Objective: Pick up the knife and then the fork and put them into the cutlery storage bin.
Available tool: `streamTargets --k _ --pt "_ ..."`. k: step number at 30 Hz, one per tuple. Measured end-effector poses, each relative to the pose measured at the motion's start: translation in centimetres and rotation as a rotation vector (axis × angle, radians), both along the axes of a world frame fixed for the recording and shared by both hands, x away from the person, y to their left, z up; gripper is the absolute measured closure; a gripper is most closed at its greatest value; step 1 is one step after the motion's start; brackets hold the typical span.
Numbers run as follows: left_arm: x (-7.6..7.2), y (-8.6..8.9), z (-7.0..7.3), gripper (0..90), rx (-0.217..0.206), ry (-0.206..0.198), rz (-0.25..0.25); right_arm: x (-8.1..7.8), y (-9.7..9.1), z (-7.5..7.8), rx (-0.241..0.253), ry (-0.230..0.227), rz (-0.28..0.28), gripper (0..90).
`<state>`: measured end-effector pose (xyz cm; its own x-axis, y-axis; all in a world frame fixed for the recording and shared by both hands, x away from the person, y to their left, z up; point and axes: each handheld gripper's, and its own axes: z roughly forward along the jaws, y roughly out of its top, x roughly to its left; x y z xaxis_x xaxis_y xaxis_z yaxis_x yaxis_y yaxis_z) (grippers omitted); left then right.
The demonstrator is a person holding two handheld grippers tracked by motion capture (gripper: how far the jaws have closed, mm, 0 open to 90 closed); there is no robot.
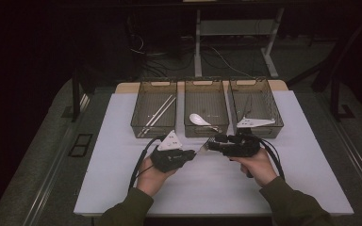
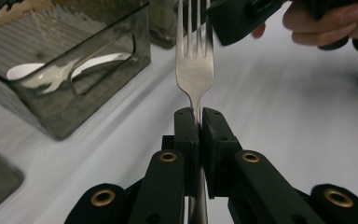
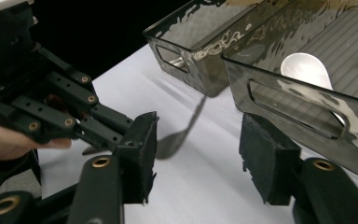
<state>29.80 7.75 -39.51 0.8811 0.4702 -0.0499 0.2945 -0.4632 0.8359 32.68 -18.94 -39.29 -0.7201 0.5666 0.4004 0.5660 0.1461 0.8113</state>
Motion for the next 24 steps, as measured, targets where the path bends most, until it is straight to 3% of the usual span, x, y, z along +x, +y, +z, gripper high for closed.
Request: streamTargets --k 10,17,24 --pt "-0.1 -1.4 0.4 84.6 -0.026 -0.037 0.017 0.3 -0.1 0.2 0.031 0.005 -0.021 64.9" --pt "-0.1 -1.7 0.3 84.6 -0.013 -0.051 0.016 0.3 -0.4 0.4 0.057 0.014 -0.033 75.9" --pt "0.0 -1.9 0.2 84.6 -0.021 -0.053 0.023 0.4 -0.5 0.7 0.074 0.017 -0.037 81.1"
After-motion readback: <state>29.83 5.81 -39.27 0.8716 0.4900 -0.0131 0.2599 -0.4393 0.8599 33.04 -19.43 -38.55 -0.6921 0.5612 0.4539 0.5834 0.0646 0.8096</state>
